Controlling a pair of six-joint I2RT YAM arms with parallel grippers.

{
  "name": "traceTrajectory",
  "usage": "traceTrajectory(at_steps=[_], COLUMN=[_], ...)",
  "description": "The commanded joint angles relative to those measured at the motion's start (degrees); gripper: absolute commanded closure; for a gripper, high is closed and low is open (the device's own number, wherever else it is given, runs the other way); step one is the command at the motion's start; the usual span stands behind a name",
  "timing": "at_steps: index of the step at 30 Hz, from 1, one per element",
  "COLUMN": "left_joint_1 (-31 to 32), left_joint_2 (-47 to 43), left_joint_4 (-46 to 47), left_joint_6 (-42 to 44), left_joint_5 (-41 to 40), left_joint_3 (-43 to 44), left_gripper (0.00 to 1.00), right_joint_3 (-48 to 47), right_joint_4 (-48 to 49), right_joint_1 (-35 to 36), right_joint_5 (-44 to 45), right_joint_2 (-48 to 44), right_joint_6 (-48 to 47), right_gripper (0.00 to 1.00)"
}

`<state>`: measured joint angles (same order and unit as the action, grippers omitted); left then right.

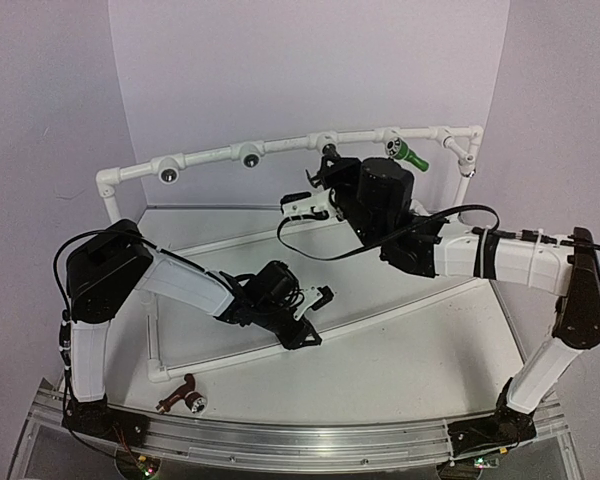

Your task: Install the water faucets

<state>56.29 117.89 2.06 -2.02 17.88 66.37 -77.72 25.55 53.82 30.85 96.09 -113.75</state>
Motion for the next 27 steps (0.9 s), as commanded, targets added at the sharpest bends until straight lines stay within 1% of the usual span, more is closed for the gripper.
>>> traceTrajectory(at_steps=[1, 4, 6, 10, 14, 16, 18, 20, 22, 24, 27], left_joint_1=[0.9, 0.9, 0.9, 0.9, 0.9, 0.9, 0.9, 0.9, 0.9, 0.8, 0.9], left_joint_2=[7.6, 7.8, 7.7, 7.6, 8.1, 7.9, 7.7, 7.8, 8.0, 8.1, 7.7], left_joint_4=[-15.9, -15.9, -15.9, -15.9, -15.9, -15.9, -15.9, -15.9, -15.9, -15.9, -15.9], left_joint_6=[-6.0, -6.0, -6.0, -6.0, -6.0, -6.0, -6.0, -6.0, -6.0, -6.0, -6.1], left_joint_5=[-0.3, -0.3, -0.2, -0.3, -0.3, -0.1, -0.1, -0.2, -0.3, -0.2, 0.3], left_joint_3=[-4.1, -4.1, -4.1, -4.2, -4.1, -4.0, -4.0, -4.1, -4.1, -4.0, -3.8], left_gripper=[0.93, 0.93, 0.93, 0.93, 0.93, 0.93, 0.93, 0.93, 0.93, 0.93, 0.93], right_joint_3=[-0.4, -1.7, -3.2, -7.9, -10.4, -11.5, -13.1, -14.1, -13.9, -14.1, -13.5], right_joint_4=[14.0, 18.6, 21.4, 24.6, 23.7, 20.2, 11.5, 0.3, -7.3, -11.2, -13.7], right_joint_1=[-0.3, -0.3, -0.3, -0.4, -0.3, -0.3, -0.3, -0.5, -0.9, -1.4, -1.6], right_joint_5=[2.8, 5.3, 7.7, 14.1, 18.4, 20.1, 20.8, 18.9, 13.2, 8.3, 5.8], right_joint_2=[3.5, 5.9, 7.7, 10.9, 11.3, 10.5, 8.9, 6.4, 2.9, 0.5, -2.6], right_joint_6=[6.9, 13.0, 18.7, 32.4, 49.4, 60.1, 73.1, 92.2, 109.6, 122.8, 136.5], right_gripper=[0.78, 0.88, 0.93, 0.97, 1.0, 1.0, 1.0, 1.0, 1.0, 1.0, 1.0])
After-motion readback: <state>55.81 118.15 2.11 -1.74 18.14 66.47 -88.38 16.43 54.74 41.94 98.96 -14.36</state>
